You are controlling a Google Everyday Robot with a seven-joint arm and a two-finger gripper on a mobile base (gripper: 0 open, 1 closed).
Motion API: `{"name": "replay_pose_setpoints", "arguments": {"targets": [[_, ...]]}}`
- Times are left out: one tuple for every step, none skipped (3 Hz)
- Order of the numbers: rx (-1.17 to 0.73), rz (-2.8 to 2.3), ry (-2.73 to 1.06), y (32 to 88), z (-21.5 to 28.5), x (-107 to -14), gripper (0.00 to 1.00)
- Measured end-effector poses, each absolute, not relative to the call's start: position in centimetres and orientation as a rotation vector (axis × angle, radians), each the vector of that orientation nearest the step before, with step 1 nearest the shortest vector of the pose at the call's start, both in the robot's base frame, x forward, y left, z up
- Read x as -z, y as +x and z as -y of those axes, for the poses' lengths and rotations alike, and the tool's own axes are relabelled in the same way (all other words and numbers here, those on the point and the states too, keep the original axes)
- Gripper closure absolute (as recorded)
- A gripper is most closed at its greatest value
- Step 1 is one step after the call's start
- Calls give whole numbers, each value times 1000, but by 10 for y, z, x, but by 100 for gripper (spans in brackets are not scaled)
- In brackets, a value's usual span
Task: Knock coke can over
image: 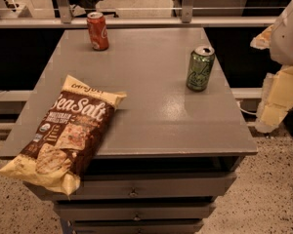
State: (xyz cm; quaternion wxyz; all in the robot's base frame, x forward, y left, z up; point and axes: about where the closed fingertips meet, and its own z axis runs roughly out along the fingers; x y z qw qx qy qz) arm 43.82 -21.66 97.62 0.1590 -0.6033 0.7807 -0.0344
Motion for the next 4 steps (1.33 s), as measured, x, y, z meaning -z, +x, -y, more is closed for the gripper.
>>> {"name": "replay_pose_setpoints", "arguments": {"targets": [[100, -2226, -1725, 439, 215, -977, 0], [79, -2139, -1763, 469, 179, -976, 0], [35, -2034, -1795, 511, 123, -970, 0], [29, -1949, -1770, 544, 65, -980, 0]]}}
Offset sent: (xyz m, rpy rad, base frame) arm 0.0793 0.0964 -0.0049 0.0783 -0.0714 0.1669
